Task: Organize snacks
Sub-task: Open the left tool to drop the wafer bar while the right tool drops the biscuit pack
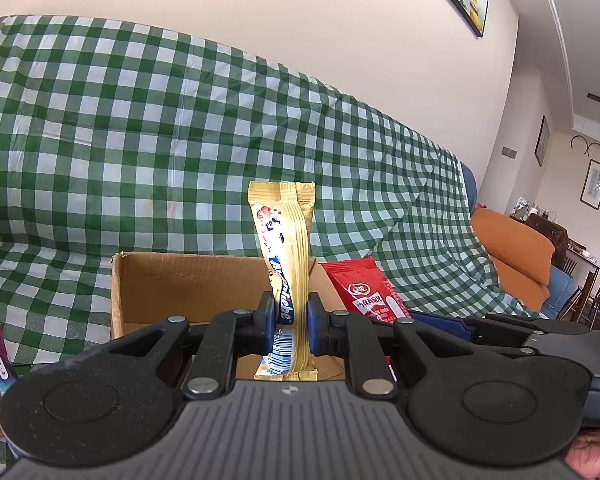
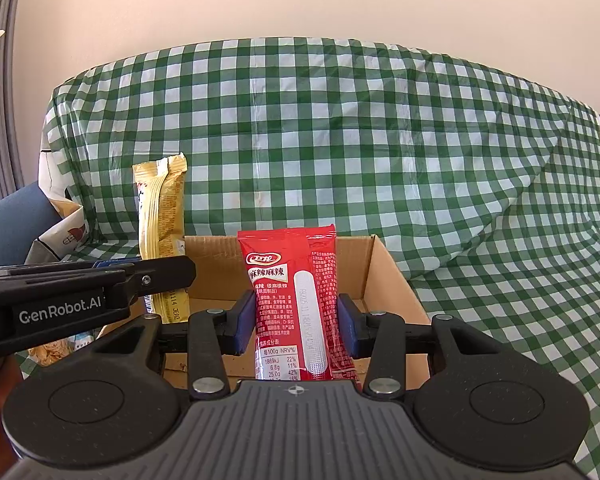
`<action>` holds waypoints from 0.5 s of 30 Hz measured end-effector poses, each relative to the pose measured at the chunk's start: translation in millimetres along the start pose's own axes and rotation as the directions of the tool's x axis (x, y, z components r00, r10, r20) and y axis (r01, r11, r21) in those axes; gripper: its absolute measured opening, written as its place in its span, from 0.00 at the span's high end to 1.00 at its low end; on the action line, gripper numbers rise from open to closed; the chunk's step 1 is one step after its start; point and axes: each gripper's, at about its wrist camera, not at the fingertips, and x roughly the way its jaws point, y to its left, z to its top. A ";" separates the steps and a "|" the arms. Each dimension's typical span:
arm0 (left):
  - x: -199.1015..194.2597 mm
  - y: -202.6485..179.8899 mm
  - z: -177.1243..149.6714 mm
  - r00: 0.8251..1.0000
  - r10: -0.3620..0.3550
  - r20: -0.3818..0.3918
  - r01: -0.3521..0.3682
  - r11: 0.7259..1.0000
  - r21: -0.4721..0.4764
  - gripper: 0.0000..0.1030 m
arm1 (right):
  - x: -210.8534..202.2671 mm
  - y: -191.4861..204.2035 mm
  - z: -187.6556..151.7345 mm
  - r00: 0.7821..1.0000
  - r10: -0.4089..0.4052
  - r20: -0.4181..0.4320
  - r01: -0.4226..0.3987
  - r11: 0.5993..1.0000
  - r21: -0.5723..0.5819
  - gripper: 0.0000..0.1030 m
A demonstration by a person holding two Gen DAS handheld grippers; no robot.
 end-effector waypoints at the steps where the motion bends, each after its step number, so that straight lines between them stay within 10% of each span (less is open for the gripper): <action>1: -0.2 -0.1 0.0 1.000 0.000 0.001 0.000 1.000 0.000 0.84 | 0.0 0.2 0.0 1.000 0.000 0.000 0.000 1.000 0.000 0.57; 13: 0.2 0.3 0.0 1.000 -0.008 0.000 0.008 1.000 -0.007 0.83 | 1.8 1.5 0.0 1.000 -0.003 -0.005 0.003 1.000 -0.001 0.55; 15: 3.2 0.4 -0.5 0.999 -0.025 -0.027 0.025 1.000 -0.014 0.64 | 5.0 2.0 -0.4 1.000 -0.016 -0.019 0.016 1.000 -0.005 0.41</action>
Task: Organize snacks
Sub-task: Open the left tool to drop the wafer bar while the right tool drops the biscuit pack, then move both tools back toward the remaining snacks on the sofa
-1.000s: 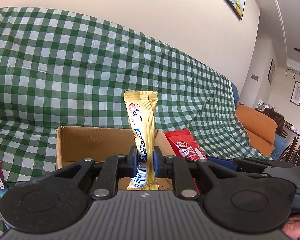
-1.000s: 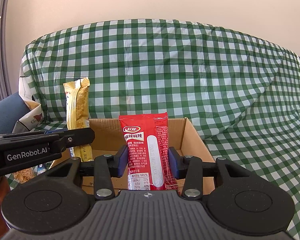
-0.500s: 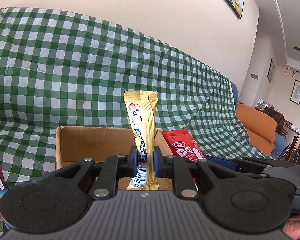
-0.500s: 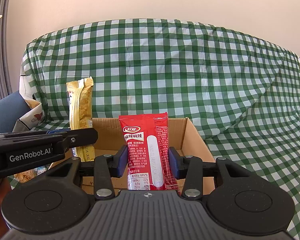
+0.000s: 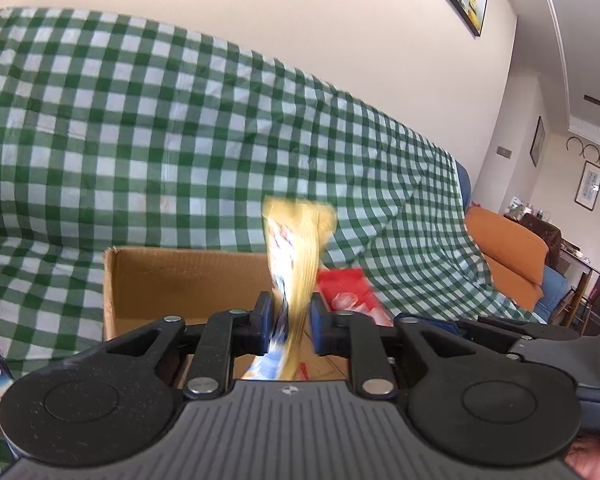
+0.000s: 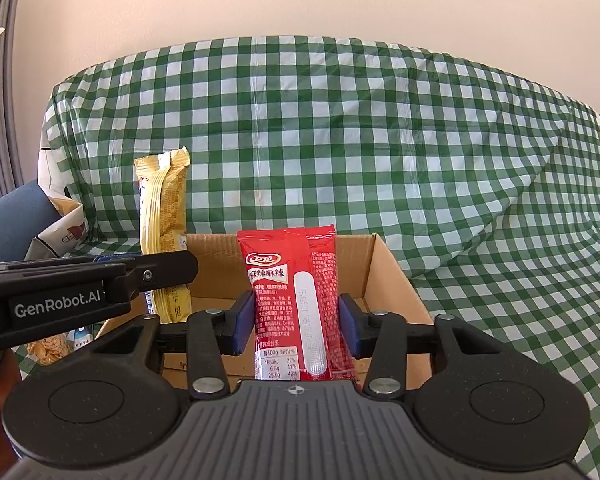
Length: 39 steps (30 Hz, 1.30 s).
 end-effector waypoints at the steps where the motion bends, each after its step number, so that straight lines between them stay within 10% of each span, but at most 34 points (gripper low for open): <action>1: 0.3 -0.8 -0.7 1.000 0.014 0.000 -0.014 1.000 0.003 0.46 | 0.8 0.2 -0.1 1.000 -0.015 0.000 0.015 1.000 -0.001 0.34; 9: -5.3 7.9 3.1 0.998 0.059 0.028 -0.059 0.998 -0.028 0.43 | 3.7 -1.1 2.8 1.000 -0.014 0.004 0.014 1.000 0.002 0.24; 16: -19.2 24.1 6.5 0.993 0.118 0.013 -0.118 0.992 -0.039 0.78 | 5.1 0.2 5.8 1.000 -0.004 0.013 0.004 1.000 0.030 0.24; 20: -37.6 43.6 11.4 0.992 0.123 -0.032 -0.124 0.992 -0.018 0.81 | 3.2 5.8 6.7 1.000 0.015 0.027 -0.016 0.999 0.037 0.25; 27: -105.6 92.8 24.0 0.995 0.028 -0.097 -0.020 0.996 0.082 0.81 | -9.9 28.0 7.3 0.987 0.151 0.055 -0.155 0.985 0.080 0.60; 39: -154.0 179.1 4.9 0.970 0.202 -0.135 -0.222 0.963 -0.152 0.81 | -24.3 107.0 -6.7 0.932 0.362 0.018 -0.362 0.932 -0.017 0.61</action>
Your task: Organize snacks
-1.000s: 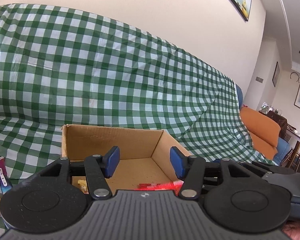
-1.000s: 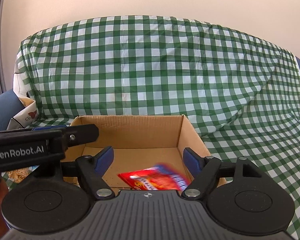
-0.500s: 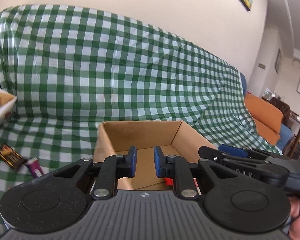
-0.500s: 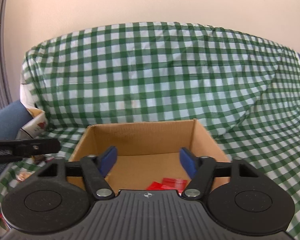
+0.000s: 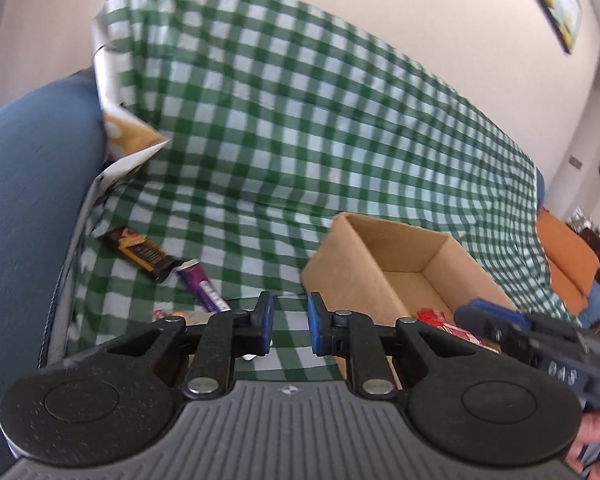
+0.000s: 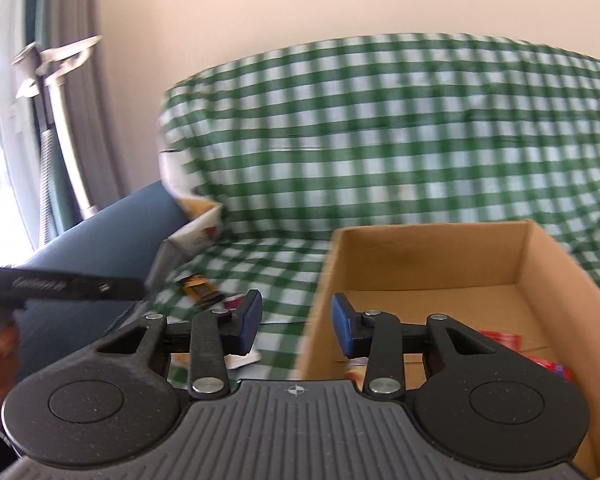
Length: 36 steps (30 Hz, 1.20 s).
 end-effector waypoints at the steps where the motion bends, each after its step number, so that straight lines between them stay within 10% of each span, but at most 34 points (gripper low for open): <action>1: -0.7 6.2 1.4 1.000 0.006 0.000 -0.006 1.000 -0.019 0.81 | 1.2 6.0 -2.9 1.000 0.008 -0.004 -0.009 1.000 -0.017 0.61; 15: -6.9 48.8 14.2 0.998 0.049 0.028 -0.042 0.977 -0.211 0.81 | 9.3 56.2 -41.6 0.990 0.133 0.048 -0.123 0.978 -0.169 0.69; 25: 29.5 70.9 10.7 0.988 0.127 -0.092 -0.146 0.958 -0.247 0.79 | 65.7 115.4 -79.8 0.944 0.274 -0.182 -0.314 0.913 -0.259 0.68; 34: 78.3 78.0 0.3 0.950 0.196 -0.244 -0.248 0.947 -0.206 0.37 | 113.9 149.0 -108.9 0.899 0.243 -0.364 -0.346 0.904 -0.250 0.55; 36: 87.9 80.9 0.8 0.946 0.192 -0.260 -0.253 0.941 -0.226 0.31 | 112.1 152.6 -108.2 0.893 0.262 -0.367 -0.372 0.887 -0.273 0.74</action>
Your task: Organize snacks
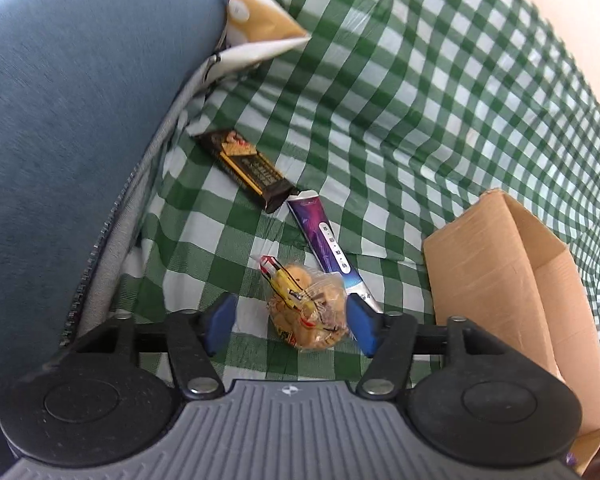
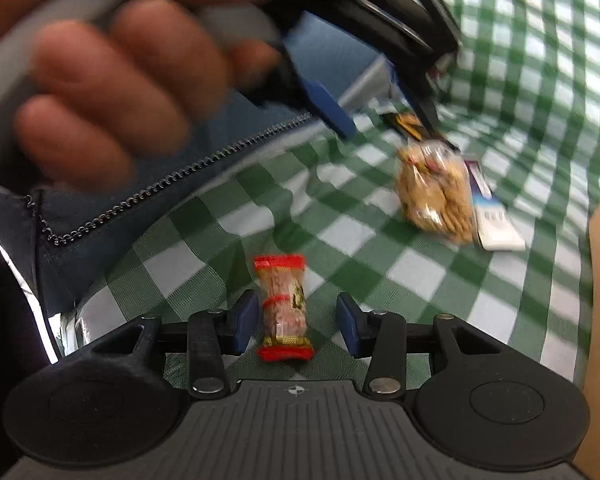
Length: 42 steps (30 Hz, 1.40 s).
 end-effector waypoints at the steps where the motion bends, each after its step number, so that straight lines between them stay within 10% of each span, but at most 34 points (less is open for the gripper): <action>1: 4.6 0.2 1.8 1.000 -0.001 -0.006 0.000 1.000 -0.013 0.28 | -1.2 -0.8 0.7 1.000 0.004 0.003 -0.004 1.000 -0.002 0.79; 7: 34.3 -6.8 7.3 0.998 -0.004 -0.062 0.001 0.999 -0.048 0.28 | -7.1 -28.9 1.4 0.995 -0.098 -0.016 0.100 0.987 0.123 0.81; 16: 17.5 -5.9 -7.6 0.996 0.060 -0.071 -0.058 0.998 0.041 0.55 | -23.8 -38.9 -14.4 0.988 -0.139 -0.072 0.149 0.977 0.152 0.81; 21: -17.9 8.4 -18.2 0.998 -0.020 -0.056 0.020 1.000 0.000 0.55 | -37.5 -24.8 -23.3 0.985 -0.153 -0.086 0.162 0.979 0.123 0.81; 26: -23.3 0.0 -39.3 0.970 -0.141 -0.197 0.146 0.989 0.013 0.53 | -50.4 -16.0 -30.8 0.979 -0.167 -0.117 0.184 0.971 0.154 0.81; 31: -8.4 -17.8 -58.0 0.954 -0.027 -0.297 0.069 0.989 0.130 0.50 | -56.9 -8.3 -37.0 0.973 -0.185 -0.139 0.205 0.968 0.144 0.81; 42: 2.9 -25.1 -61.8 0.944 -0.010 -0.329 0.056 0.990 0.129 0.30 | -58.0 -11.8 -38.1 0.971 -0.185 -0.154 0.213 0.959 0.187 0.70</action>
